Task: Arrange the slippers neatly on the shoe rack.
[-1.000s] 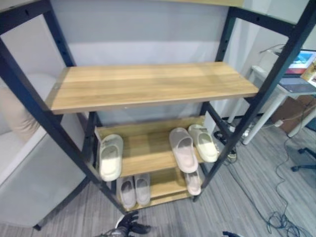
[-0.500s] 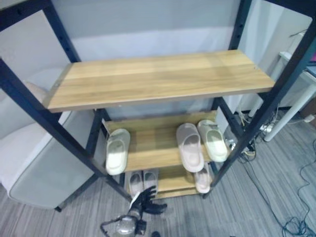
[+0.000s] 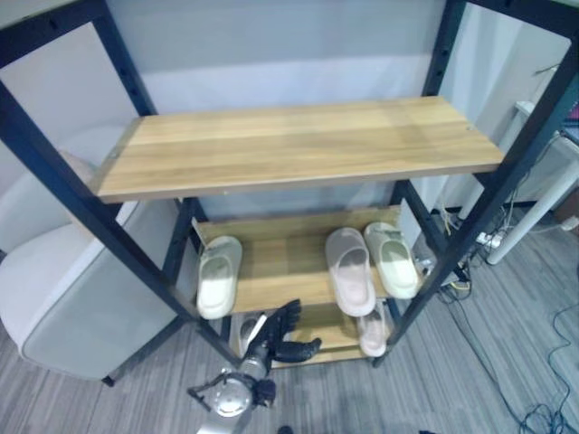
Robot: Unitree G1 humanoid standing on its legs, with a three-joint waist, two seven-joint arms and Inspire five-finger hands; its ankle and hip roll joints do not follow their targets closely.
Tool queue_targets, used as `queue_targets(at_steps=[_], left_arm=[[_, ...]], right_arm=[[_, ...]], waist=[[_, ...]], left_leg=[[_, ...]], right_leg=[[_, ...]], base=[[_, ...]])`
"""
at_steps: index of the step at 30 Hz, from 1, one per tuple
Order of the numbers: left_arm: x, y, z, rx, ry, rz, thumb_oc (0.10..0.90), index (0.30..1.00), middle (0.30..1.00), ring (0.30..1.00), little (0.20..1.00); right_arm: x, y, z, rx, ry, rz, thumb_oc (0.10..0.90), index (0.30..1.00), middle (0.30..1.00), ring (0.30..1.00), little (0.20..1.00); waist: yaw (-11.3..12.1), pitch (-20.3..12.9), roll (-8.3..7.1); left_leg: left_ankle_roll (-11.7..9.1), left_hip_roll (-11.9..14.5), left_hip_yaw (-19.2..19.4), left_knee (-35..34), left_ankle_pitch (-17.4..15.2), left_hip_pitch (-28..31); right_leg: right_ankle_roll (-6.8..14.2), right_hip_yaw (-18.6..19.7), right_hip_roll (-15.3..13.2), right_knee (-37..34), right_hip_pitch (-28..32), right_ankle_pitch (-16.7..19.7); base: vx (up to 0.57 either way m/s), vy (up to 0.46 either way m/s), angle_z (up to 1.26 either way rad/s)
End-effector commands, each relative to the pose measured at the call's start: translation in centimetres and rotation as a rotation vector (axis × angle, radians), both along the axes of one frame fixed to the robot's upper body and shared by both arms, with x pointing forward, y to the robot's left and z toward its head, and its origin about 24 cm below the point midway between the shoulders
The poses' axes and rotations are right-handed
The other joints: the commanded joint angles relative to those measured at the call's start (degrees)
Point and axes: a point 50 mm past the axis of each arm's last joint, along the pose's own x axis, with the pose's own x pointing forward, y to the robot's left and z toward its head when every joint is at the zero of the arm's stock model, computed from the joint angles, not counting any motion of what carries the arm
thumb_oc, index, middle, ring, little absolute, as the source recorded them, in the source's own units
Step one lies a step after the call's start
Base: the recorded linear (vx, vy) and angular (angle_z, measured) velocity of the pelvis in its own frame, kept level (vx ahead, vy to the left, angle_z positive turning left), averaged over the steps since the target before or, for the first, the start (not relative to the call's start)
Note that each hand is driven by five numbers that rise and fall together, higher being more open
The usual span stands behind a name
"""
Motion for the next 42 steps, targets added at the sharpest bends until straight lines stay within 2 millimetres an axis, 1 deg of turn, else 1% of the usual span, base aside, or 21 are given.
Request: queue_targets(at_steps=[1, 2, 3, 5, 9, 10, 14, 15, 16, 17, 18, 20, 22, 23, 27, 32, 34, 35, 37, 39, 42], left_arm=[[3.3, -1.2, 6.1, -0.124, -0.312, 0.004, 0.800, 0.900, 0.900, 0.900, 0.900], [4.2, -1.4, 7.4, -0.136, -0.374, 0.010, 0.800, 0.900, 0.900, 0.900, 0.900], [4.2, -1.4, 7.4, -0.136, -0.374, 0.010, 0.800, 0.900, 0.900, 0.900, 0.900], [5.2, -1.9, 9.0, -0.140, -0.439, 0.002, 0.800, 0.900, 0.900, 0.900, 0.900], [6.4, -2.1, 10.3, -0.092, -0.501, -0.013, 0.800, 0.900, 0.900, 0.900, 0.900], [6.9, -2.0, 11.1, -0.047, -0.542, -0.017, 0.800, 0.900, 0.900, 0.900, 0.900], [8.9, -1.8, 12.5, 0.113, -0.618, -0.026, 0.800, 0.900, 0.900, 0.900, 0.900], [9.6, -1.8, 13.0, 0.159, -0.640, -0.024, 0.800, 0.900, 0.900, 0.900, 0.900], [10.6, -1.8, 13.6, 0.231, -0.670, -0.017, 0.800, 0.900, 0.900, 0.900, 0.900], [10.7, -1.8, 13.7, 0.231, -0.672, -0.017, 0.800, 0.900, 0.900, 0.900, 0.900], [11.1, -1.7, 14.0, 0.267, -0.685, -0.011, 0.800, 0.900, 0.900, 0.900, 0.900], [12.4, -1.5, 14.7, 0.337, -0.713, 0.002, 0.800, 0.900, 0.900, 0.900, 0.900], [13.5, -1.5, 15.3, 0.395, -0.729, 0.003, 0.800, 0.900, 0.900, 0.900, 0.900], [14.3, -1.4, 16.1, 0.445, -0.755, 0.008, 0.800, 0.900, 0.900, 0.900, 0.900], [15.2, -1.3, 16.8, 0.480, -0.772, 0.026, 0.800, 0.900, 0.900, 0.900, 0.900], [16.8, -1.4, 18.3, 0.514, -0.790, 0.067, 0.800, 0.900, 0.900, 0.900, 0.900], [18.0, -1.7, 19.9, 0.545, -0.820, 0.081, 0.800, 0.900, 0.900, 0.900, 0.900], [18.0, -1.7, 19.9, 0.544, -0.820, 0.081, 0.800, 0.900, 0.900, 0.900, 0.900], [18.6, -1.7, 20.7, 0.556, -0.827, 0.095, 0.800, 0.900, 0.900, 0.900, 0.900], [18.9, -1.5, 21.3, 0.560, -0.837, 0.111, 0.800, 0.900, 0.900, 0.900, 0.900], [19.1, -1.2, 21.3, 0.557, -0.825, 0.125, 0.800, 0.900, 0.900, 0.900, 0.900]], right_arm=[[1.9, 1.2, 0.0, 0.027, -0.047, 0.050, 0.800, 0.900, 0.900, 0.900, 0.900], [2.0, 1.3, 0.0, 0.026, -0.051, 0.060, 0.800, 0.900, 0.900, 0.900, 0.900], [2.0, 1.3, 0.0, 0.026, -0.051, 0.060, 0.800, 0.900, 0.900, 0.900, 0.900], [1.9, 1.3, 0.0, 0.026, -0.045, 0.071, 0.800, 0.900, 0.900, 0.900, 0.900], [1.7, 1.5, -0.1, 0.032, -0.039, 0.070, 0.800, 0.900, 0.900, 0.900, 0.900], [1.6, 1.6, -0.1, 0.033, -0.034, 0.069, 0.800, 0.900, 0.900, 0.900, 0.900], [1.3, 2.0, -0.2, 0.039, -0.028, 0.075, 0.800, 0.900, 0.900, 0.900, 0.900], [1.5, 2.2, -0.3, 0.042, -0.032, 0.074, 0.800, 0.900, 0.900, 0.900, 0.900], [1.2, 2.2, -0.3, 0.041, -0.026, 0.075, 0.800, 0.900, 0.900, 0.900, 0.900], [1.3, 2.2, -0.3, 0.041, -0.029, 0.074, 0.800, 0.900, 0.900, 0.900, 0.900], [1.2, 2.2, -0.3, 0.039, -0.024, 0.073, 0.800, 0.900, 0.900, 0.900, 0.900], [1.4, 2.1, -0.2, 0.034, -0.031, 0.077, 0.800, 0.900, 0.900, 0.900, 0.900], [1.5, 1.8, -0.1, 0.027, -0.034, 0.081, 0.800, 0.900, 0.900, 0.900, 0.900], [1.7, 1.7, 0.0, 0.023, -0.046, 0.082, 0.800, 0.900, 0.900, 0.900, 0.900], [2.0, 1.5, 0.1, 0.013, -0.055, 0.085, 0.800, 0.900, 0.900, 0.900, 0.900], [3.4, 1.0, 0.5, -0.009, -0.090, 0.096, 0.800, 0.900, 0.900, 0.900, 0.900], [4.8, 0.9, 0.9, -0.023, -0.126, 0.105, 0.800, 0.900, 0.900, 0.900, 0.900], [4.8, 0.9, 0.9, -0.023, -0.126, 0.104, 0.800, 0.900, 0.900, 0.900, 0.900], [6.3, 0.9, 1.4, -0.032, -0.174, 0.115, 0.800, 0.900, 0.900, 0.900, 0.900], [6.8, 0.9, 1.6, -0.032, -0.191, 0.114, 0.800, 0.900, 0.900, 0.900, 0.900], [7.0, 0.8, 1.7, -0.035, -0.203, 0.116, 0.800, 0.900, 0.900, 0.900, 0.900]], waist=[[1.3, -2.2, -1.58], [1.0, -2.4, -1.49], [1.0, -2.4, -1.49], [0.6, -2.7, -1.38], [0.0, -2.7, -1.36], [-0.2, -2.8, -1.40], [-1.1, -2.7, -1.56], [-1.2, -2.5, -1.72], [-1.8, -2.4, -1.70], [-1.7, -2.2, -1.77], [-2.1, -2.3, -1.68], [-2.7, -1.8, -1.76], [-3.4, -1.4, -1.61], [-4.0, -0.8, -1.50], [-4.6, 0.0, -1.31], [-5.9, 2.3, -1.08], [-6.7, 4.7, -0.80], [-6.6, 4.7, -0.80], [-7.3, 6.8, -0.46], [-7.4, 7.5, -0.41], [-7.7, 8.4, -0.44]], left_leg=[[-4.4, 1.3, 2.1, -0.5, -0.6, 1.6], [-4.4, 1.3, 2.2, -0.5, -0.8, 1.8], [-4.4, 1.3, 2.2, -0.5, -0.8, 1.8], [-4.5, 1.4, 2.3, -0.5, -1.0, 2.1], [-4.5, 1.4, 2.5, -0.5, -1.3, 2.5], [-4.5, 1.3, 2.5, -0.5, -1.4, 2.5], [-4.6, 1.2, 2.7, -0.5, -1.9, 2.8], [-4.6, 1.2, 2.9, -0.5, -1.3, 2.3], [-4.7, 1.1, 2.9, -0.5, -2.1, 2.5], [-4.6, 1.1, 3.0, -0.5, -1.5, 2.2], [-4.7, 1.1, 3.1, -0.5, -2.2, 2.5], [-4.7, 1.0, 3.4, -0.5, -1.6, 1.8], [-4.9, 1.0, 3.6, -0.5, -2.5, 1.8], [-5.0, 1.1, 3.8, -0.5, -2.7, 1.6], [-5.0, 1.1, 4.1, -0.5, -2.7, 1.0], [-5.2, 1.2, 4.8, -0.5, -2.3, -1.2], [-5.3, 1.1, 5.3, -0.5, -1.7, -3.2], [-5.3, 1.1, 5.3, -0.5, -1.7, -3.2], [-5.3, 1.0, 5.8, -0.5, -1.3, -4.6], [-5.3, 1.0, 6.2, -0.5, -1.2, -5.1], [-5.3, 1.0, 6.5, -0.5, -1.1, -5.4]], right_leg=[[2.8, 2.2, -0.9, -0.1, -1.2, 5.7], [2.8, 2.3, -0.8, -0.1, -1.2, 5.7], [2.8, 2.3, -0.8, -0.1, -1.2, 5.7], [2.7, 2.5, -0.8, -0.1, -1.1, 5.6], [2.7, 2.7, -0.7, -0.1, -1.0, 5.5], [2.6, 2.9, -0.7, -0.1, -1.0, 5.5], [2.6, 3.3, -0.7, -0.1, -1.1, 5.4], [2.4, 3.4, -0.7, -0.1, -1.7, 6.0], [2.6, 3.6, -0.6, -0.1, -1.8, 5.5], [2.4, 3.6, -0.6, -0.1, -2.1, 6.1], [2.6, 3.8, -0.6, -0.1, -1.9, 5.5], [2.5, 4.1, -0.6, -0.1, -2.9, 6.3], [2.7, 4.5, -0.6, -0.1, -3.1, 5.7], [2.8, 4.8, -0.6, -0.1, -3.6, 5.9], [2.8, 5.3, -0.5, -0.1, -4.5, 6.1], [2.9, 6.4, -0.7, -0.1, -7.6, 7.3], [2.9, 7.2, -0.8, -0.1, -10.3, 8.7], [2.9, 7.2, -0.8, -0.1, -10.4, 8.7], [2.8, 8.0, -0.9, -0.1, -12.4, 9.7], [2.8, 8.6, -0.8, 0.0, -13.3, 10.1], [2.8, 9.0, -0.9, 0.2, -14.1, 10.5]], base=[[0.04, -0.012, 0.02], [0.00, 0.000, 0.00], [0.04, -0.016, 0.00], [0.03, -0.011, 0.00], [0.02, -0.007, -0.01], [0.04, -0.012, -0.02], [0.03, -0.008, -0.01], [0.00, 0.000, 0.00], [-0.03, -0.013, -0.01], [0.04, 0.000, -0.04], [0.00, -0.002, -0.12], [-0.03, -0.001, -0.16], [-0.03, 0.005, -0.07], [-0.04, 0.005, -0.03], [-0.05, 0.009, -0.15], [-0.12, 0.011, -0.10], [-0.19, 0.021, -0.14], [-0.15, 0.023, -0.17], [-0.15, 0.032, -0.20], [-0.07, 0.017, -0.17], [-0.04, 0.005, -0.14]])
